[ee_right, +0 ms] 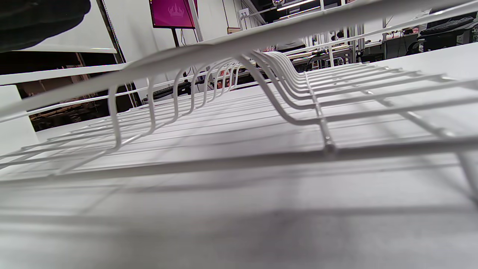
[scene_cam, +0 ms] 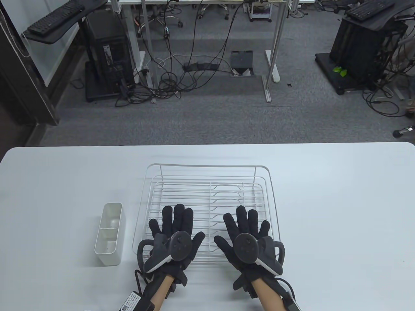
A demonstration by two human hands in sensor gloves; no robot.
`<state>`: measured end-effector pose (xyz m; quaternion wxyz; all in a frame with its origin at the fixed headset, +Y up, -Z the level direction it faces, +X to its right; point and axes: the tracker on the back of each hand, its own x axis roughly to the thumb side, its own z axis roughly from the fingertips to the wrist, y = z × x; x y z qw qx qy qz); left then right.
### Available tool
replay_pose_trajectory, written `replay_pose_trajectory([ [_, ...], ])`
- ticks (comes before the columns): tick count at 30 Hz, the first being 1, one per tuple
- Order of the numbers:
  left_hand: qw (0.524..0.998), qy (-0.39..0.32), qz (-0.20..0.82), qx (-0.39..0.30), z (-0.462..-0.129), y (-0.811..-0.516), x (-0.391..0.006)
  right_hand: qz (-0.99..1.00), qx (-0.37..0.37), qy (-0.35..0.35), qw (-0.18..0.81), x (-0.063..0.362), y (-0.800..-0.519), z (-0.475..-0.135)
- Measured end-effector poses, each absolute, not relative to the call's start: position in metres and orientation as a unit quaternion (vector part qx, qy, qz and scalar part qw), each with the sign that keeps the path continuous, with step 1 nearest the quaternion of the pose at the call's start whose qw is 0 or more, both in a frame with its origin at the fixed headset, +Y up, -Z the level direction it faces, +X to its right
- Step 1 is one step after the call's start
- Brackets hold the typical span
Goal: Hang the cutlery bin on dish rack (Opening facing upward)
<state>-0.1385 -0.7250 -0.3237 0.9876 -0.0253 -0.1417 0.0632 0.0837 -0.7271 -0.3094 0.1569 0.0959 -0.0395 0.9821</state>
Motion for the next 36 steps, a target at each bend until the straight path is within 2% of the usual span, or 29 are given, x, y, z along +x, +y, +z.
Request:
replay_pose_trajectory([
  [20,0.986,-0.145,0.082,-0.004,-0.323,-0.72,-0.14,0.982,0.096,-0.041,0.156,0.084,-0.727,-0.309],
  [28,0.981,-0.146,0.12,0.052,-0.318,-0.695,-0.147,0.982,0.096,-0.04,0.158,0.084,-0.728,-0.309],
  [36,0.971,-0.114,0.184,0.1,-0.318,-0.669,-0.183,0.982,0.096,-0.039,0.159,0.084,-0.728,-0.31],
])
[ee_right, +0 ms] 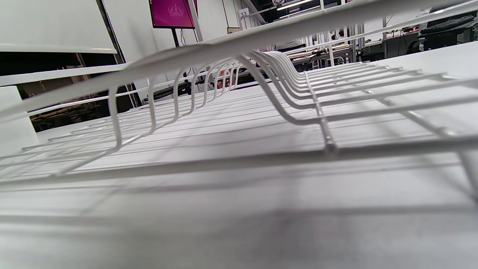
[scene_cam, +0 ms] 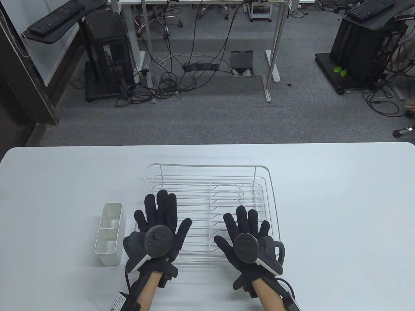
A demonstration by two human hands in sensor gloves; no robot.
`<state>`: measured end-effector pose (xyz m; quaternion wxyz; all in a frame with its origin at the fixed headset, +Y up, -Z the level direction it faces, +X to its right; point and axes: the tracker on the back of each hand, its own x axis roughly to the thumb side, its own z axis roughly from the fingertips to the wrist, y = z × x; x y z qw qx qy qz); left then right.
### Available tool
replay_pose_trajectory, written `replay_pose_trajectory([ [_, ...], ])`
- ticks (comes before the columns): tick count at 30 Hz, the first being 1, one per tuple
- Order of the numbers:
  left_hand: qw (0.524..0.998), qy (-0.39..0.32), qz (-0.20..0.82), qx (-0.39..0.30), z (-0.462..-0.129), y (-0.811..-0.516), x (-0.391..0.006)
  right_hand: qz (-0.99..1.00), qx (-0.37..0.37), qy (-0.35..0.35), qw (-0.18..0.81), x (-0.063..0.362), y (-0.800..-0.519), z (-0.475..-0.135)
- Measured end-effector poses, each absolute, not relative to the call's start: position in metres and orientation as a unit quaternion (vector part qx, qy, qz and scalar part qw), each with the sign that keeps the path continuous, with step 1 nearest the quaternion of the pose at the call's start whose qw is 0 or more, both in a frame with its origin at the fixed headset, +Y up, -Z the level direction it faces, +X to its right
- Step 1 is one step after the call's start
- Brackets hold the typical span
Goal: Hang the cutlery bin on dish rack (Opening facing upward)
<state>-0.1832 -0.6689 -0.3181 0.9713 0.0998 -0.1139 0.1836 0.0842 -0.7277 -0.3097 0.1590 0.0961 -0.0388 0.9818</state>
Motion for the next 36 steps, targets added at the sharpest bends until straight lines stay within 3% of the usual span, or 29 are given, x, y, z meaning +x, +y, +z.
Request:
replay_pose_trajectory([
  [6,0.959,-0.059,0.238,0.138,-0.317,-0.656,-0.228,0.982,0.096,-0.038,0.159,0.084,-0.728,-0.31],
  [14,0.939,0.05,0.307,0.148,-0.313,-0.66,-0.29,0.982,0.096,-0.037,0.159,0.084,-0.728,-0.31],
  [21,0.903,0.113,0.392,0.132,-0.309,-0.683,-0.336,0.982,0.096,-0.036,0.16,0.084,-0.728,-0.31],
  [28,0.899,0.16,0.402,0.069,-0.306,-0.702,-0.361,0.982,0.096,-0.036,0.16,0.084,-0.728,-0.31],
  [36,0.858,0.18,0.48,0.046,-0.302,-0.726,-0.381,0.982,0.096,-0.036,0.16,0.084,-0.728,-0.31],
])
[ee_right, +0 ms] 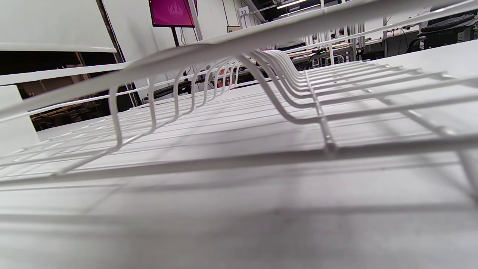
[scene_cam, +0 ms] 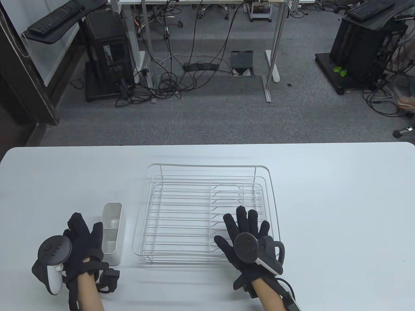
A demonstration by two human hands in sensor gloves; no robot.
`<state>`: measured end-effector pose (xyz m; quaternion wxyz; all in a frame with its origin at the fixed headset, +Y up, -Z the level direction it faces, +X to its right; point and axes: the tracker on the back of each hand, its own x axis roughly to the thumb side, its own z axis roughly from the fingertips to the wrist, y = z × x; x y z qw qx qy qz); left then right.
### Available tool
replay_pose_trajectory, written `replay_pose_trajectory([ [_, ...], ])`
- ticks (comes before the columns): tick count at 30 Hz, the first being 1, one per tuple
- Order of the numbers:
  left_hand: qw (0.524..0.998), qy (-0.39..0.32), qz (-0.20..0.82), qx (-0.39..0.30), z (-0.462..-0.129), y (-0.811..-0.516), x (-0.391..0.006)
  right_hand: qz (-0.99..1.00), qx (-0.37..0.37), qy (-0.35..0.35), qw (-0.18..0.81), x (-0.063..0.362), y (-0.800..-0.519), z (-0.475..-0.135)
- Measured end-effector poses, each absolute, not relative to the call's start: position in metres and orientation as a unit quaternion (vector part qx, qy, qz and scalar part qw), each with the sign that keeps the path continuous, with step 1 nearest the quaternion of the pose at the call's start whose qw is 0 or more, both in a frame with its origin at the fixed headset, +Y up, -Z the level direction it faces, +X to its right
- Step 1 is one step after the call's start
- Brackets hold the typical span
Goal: Hang the cutlery bin on dish rack (Opening facing upward)
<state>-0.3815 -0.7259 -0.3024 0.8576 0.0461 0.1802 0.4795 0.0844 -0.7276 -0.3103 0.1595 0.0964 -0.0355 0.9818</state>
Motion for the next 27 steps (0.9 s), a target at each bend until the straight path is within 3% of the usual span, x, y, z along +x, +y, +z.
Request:
replay_pose_trajectory([
  [13,0.857,0.184,0.482,-0.002,-0.308,-0.744,-0.377,0.982,0.096,-0.036,0.16,0.084,-0.728,-0.31],
  [27,0.846,0.181,0.502,-0.001,-0.31,-0.748,-0.375,0.982,0.096,-0.036,0.16,0.084,-0.728,-0.31],
])
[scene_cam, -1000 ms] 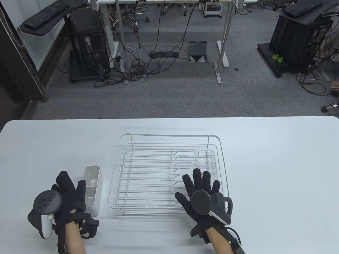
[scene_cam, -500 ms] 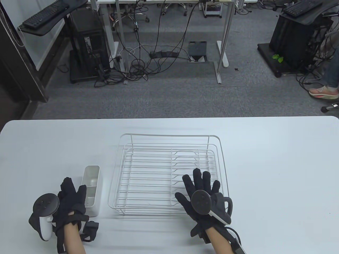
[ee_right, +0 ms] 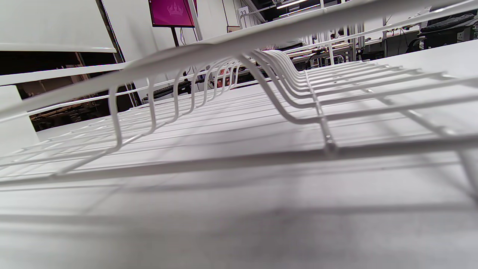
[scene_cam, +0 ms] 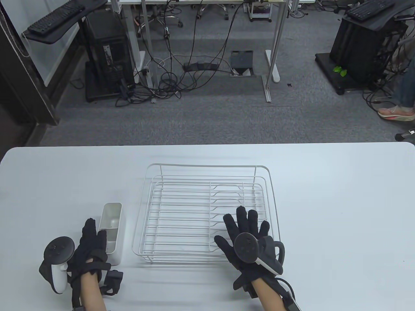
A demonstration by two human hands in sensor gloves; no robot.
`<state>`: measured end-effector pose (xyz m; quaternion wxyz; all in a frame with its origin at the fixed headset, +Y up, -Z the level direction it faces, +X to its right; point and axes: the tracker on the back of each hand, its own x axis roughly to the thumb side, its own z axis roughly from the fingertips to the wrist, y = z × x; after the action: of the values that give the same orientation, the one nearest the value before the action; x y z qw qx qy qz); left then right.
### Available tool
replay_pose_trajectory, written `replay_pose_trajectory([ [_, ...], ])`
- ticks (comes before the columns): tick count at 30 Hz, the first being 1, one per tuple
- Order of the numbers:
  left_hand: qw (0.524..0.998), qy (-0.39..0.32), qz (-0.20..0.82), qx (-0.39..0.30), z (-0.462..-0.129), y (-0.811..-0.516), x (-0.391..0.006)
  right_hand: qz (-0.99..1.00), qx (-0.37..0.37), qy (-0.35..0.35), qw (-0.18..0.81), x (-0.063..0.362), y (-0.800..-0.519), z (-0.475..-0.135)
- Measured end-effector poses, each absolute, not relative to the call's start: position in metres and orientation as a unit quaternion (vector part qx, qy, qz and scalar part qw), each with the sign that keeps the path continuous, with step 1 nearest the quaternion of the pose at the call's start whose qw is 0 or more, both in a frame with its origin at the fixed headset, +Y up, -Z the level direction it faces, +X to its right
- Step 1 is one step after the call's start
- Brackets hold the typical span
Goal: Hang the cutlery bin on dish rack (Opening facing upward)
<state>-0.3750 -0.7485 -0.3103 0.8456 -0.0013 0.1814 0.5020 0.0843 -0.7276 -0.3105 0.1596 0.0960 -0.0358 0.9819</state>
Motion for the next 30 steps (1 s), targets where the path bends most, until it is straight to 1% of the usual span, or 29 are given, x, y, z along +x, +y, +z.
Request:
replay_pose_trajectory([
  [10,0.831,0.174,0.529,0.002,-0.3104,-0.7497,-0.3733,0.982,0.096,-0.036,0.16,0.0843,-0.7276,-0.3105],
  [30,0.836,0.176,0.519,0.018,-0.3117,-0.7515,-0.3741,0.982,0.096,-0.037,0.159,0.0842,-0.7276,-0.3104],
])
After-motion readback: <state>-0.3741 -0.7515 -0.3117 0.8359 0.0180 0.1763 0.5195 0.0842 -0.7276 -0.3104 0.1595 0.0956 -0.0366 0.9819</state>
